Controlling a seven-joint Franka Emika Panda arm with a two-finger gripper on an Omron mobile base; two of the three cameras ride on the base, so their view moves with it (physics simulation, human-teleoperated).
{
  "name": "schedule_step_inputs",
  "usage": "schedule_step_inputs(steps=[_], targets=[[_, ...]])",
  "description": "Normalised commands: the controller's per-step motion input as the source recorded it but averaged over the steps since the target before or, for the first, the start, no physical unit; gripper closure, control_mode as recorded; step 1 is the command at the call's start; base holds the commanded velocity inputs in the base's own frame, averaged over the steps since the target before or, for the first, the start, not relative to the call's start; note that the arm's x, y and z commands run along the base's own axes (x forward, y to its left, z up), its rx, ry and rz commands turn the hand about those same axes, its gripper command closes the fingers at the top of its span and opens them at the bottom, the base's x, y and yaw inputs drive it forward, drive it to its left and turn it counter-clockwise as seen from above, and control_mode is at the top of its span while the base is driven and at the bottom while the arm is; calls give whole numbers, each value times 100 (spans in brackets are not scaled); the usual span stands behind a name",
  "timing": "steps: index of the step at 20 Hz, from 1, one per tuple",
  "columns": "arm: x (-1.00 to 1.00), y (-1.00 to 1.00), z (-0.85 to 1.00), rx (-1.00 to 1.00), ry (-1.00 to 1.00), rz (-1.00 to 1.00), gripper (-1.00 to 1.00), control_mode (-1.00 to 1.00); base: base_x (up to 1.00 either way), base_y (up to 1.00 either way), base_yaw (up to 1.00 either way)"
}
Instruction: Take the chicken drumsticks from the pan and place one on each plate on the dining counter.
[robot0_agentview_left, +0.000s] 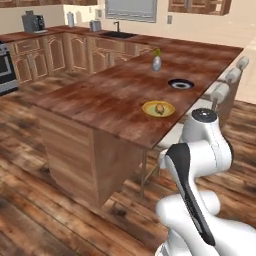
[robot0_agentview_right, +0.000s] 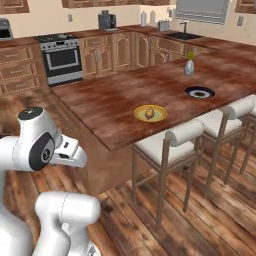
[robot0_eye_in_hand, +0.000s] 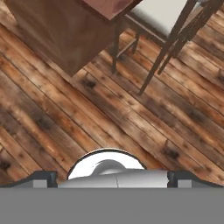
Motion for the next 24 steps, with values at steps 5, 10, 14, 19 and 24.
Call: schedule_step_inputs(steps=[5,10,14,19,24], targets=[[0,0,0,0,0,0,-100,100,0,100,0],[0,0,0,0,0,0,-100,100,9,100,0],[0,0,0,0,0,0,-100,100,32,100,-3],[0,0,0,0,0,0,-100,100,41,100,-5],[0,0,0,0,0,0,-100,100,43,100,-5]])
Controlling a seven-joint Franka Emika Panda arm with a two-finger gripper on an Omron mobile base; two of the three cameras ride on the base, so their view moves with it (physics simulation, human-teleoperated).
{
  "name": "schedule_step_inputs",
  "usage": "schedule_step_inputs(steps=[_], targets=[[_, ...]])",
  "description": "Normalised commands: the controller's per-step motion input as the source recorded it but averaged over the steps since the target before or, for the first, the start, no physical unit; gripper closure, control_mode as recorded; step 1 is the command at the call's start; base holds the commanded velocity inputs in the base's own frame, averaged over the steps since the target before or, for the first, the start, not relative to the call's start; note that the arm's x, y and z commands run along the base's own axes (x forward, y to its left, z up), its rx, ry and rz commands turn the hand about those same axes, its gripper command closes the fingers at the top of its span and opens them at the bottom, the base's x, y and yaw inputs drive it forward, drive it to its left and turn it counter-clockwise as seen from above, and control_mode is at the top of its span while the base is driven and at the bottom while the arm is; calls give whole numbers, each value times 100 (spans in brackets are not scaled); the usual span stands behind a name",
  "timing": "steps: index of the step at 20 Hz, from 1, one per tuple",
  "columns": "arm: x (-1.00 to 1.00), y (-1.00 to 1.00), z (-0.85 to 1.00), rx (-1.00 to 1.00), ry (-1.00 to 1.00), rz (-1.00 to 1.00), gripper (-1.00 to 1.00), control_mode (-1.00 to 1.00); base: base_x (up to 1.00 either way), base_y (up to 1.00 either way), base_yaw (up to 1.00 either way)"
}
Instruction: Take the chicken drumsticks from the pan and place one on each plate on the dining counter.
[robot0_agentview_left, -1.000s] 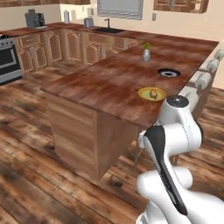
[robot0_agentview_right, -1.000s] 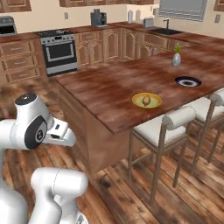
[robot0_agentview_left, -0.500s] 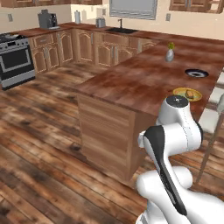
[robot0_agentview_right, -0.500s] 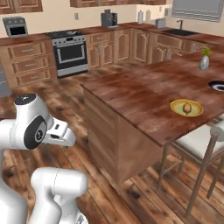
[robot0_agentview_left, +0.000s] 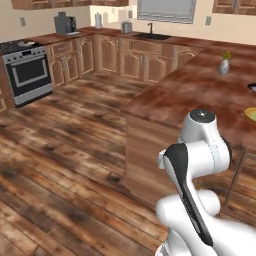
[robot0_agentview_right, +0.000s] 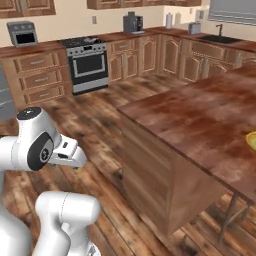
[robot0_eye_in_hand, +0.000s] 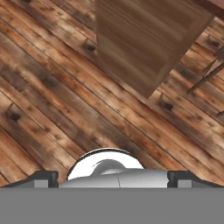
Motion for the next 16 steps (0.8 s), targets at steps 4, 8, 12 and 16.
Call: schedule_step_inputs(steps=[4,8,12,16], targets=[[0,0,0,0,0,0,-100,100,45,100,-5],[0,0,0,0,0,0,-100,100,48,100,-7],[0,0,0,0,0,0,-100,100,59,96,-15],[0,0,0,0,0,0,-100,100,67,90,-22]])
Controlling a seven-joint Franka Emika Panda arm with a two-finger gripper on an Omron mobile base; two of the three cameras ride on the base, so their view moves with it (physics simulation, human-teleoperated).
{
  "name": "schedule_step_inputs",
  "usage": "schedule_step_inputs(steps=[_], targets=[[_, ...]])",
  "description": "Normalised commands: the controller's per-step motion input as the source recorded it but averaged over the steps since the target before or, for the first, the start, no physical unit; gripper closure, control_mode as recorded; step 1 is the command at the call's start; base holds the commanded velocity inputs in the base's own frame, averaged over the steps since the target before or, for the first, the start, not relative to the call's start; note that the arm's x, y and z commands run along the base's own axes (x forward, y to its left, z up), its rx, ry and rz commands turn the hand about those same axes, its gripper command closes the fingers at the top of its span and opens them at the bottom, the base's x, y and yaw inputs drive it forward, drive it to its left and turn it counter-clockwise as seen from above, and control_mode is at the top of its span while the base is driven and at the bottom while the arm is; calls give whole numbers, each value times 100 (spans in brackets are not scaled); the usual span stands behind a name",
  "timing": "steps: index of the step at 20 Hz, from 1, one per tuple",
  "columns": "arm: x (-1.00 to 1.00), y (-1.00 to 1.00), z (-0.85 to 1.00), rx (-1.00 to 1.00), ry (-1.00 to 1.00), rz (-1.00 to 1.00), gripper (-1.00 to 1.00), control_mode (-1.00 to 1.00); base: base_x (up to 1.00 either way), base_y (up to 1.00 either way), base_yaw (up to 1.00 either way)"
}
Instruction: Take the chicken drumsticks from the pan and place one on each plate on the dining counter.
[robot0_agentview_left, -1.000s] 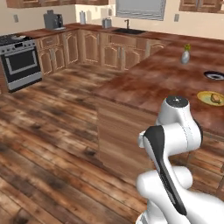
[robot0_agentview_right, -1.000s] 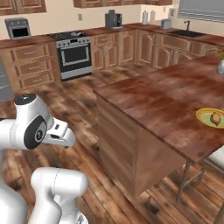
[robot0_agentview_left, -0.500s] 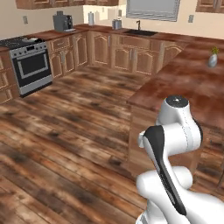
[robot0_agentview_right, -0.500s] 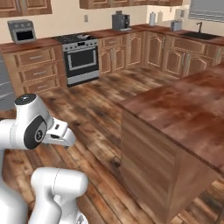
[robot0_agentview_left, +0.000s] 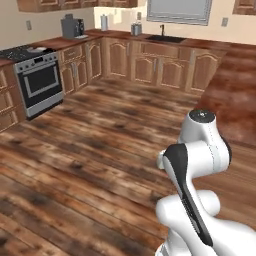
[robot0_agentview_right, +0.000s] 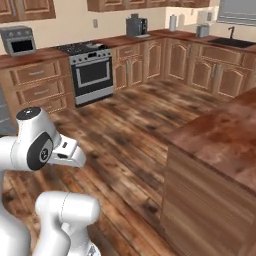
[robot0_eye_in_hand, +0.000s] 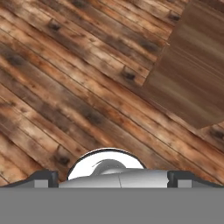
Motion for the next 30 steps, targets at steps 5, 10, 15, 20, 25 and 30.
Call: schedule_step_inputs(steps=[5,10,15,20,25,30], targets=[[0,0,0,0,0,0,-100,100,83,75,-31],[0,0,0,0,0,0,-100,100,95,65,-34],[0,0,0,0,0,0,-100,100,100,56,-33],[0,0,0,0,0,0,-100,100,100,47,-36],[0,0,0,0,0,0,-100,100,100,49,-32],[0,0,0,0,0,0,-100,100,100,50,-12]])
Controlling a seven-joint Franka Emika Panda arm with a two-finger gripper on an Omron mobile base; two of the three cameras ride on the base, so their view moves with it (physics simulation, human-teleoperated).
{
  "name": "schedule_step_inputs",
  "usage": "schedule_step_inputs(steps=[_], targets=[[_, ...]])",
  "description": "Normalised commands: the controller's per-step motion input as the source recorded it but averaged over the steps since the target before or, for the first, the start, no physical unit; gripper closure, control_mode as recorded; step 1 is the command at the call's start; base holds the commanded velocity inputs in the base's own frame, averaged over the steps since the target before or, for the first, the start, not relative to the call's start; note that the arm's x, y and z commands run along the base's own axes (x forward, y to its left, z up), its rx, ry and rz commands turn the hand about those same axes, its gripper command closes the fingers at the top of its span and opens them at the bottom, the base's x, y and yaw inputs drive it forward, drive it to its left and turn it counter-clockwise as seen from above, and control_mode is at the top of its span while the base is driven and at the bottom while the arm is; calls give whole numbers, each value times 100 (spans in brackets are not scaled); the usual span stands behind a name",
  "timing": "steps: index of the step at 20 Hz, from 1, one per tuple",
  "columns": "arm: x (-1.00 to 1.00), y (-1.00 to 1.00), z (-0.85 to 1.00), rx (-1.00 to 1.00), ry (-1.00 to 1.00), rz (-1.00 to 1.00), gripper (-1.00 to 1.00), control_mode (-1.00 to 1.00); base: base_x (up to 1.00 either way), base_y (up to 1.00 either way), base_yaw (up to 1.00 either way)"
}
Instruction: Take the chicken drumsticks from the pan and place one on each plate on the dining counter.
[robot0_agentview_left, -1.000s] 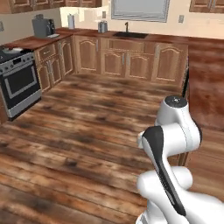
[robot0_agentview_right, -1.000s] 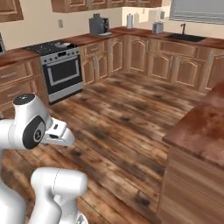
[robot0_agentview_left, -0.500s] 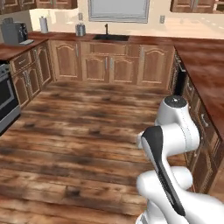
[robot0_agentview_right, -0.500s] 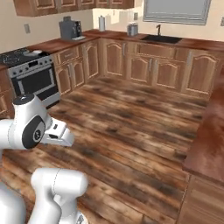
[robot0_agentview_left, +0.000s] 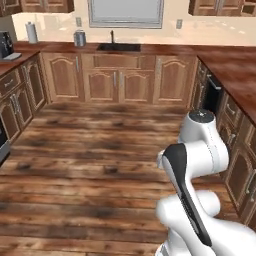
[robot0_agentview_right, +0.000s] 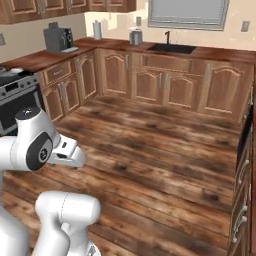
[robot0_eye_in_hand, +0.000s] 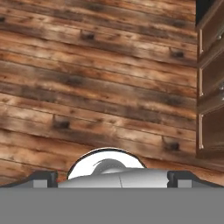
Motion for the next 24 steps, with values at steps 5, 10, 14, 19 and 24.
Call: schedule_step_inputs(steps=[5,10,14,19,24], targets=[[0,0,0,0,0,0,-100,100,100,45,1],[0,0,0,0,0,0,-100,100,100,29,12],[0,0,0,0,0,0,-100,100,100,21,14],[0,0,0,0,0,0,-100,100,100,9,18],[0,0,0,0,0,0,-100,100,100,2,27]])
